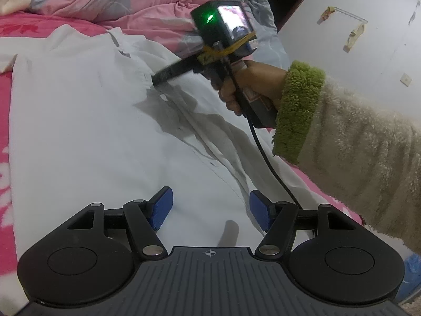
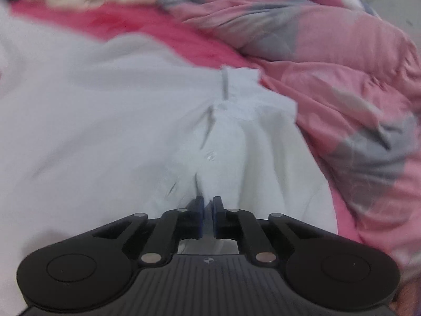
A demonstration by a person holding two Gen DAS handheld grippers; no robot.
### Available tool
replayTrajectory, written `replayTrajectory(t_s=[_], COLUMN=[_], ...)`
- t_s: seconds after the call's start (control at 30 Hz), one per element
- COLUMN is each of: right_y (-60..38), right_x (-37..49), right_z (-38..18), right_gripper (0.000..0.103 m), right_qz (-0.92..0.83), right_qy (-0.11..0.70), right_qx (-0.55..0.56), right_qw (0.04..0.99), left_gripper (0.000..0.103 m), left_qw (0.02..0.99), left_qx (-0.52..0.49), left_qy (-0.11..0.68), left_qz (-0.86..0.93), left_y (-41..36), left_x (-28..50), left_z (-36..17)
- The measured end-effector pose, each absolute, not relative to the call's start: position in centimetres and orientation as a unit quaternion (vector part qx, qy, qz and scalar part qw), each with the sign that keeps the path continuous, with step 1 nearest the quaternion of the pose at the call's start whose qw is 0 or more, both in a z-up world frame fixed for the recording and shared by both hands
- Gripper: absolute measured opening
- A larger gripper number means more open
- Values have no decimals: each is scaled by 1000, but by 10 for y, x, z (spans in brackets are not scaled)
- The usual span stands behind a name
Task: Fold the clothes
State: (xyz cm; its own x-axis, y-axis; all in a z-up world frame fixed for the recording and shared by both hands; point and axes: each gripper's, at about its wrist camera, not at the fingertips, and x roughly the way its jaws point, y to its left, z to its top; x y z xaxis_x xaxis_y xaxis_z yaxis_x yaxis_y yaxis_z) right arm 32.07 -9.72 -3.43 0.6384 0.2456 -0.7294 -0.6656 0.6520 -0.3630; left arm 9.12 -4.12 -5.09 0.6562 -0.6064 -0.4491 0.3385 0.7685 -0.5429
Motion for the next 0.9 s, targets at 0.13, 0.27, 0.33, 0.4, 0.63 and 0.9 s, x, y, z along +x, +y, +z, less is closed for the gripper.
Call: replayTrajectory(t_s=[0.13, 0.27, 0.33, 0.4, 0.63, 0.9], right_y=[-106, -115, -120, -119, -74, -121], right_x=[332, 342, 348, 351, 334, 368], right_z=[-20, -6, 1, 3, -29, 23], right_gripper=[2, 2, 2, 3, 28, 43], right_qz=[279, 286, 289, 295, 313, 293], right_qy=[343, 354, 359, 363, 367, 350], right_qx=[-238, -154, -112, -95, -266, -78], right_qw=[865, 877, 880, 879, 835, 886], left_gripper=[65, 65, 65, 65, 65, 65], left_qw=[884, 884, 884, 883, 882, 877], left_qx=[-213, -213, -214, -215, -217, -226], left_qy=[317, 316, 316, 316, 316, 314], left_qz=[-269, -271, -271, -272, -274, -285], left_y=[-41, -42, -41, -40, -40, -38], left_x=[92, 92, 92, 92, 92, 92], left_z=[-52, -53, -53, -53, -53, -55])
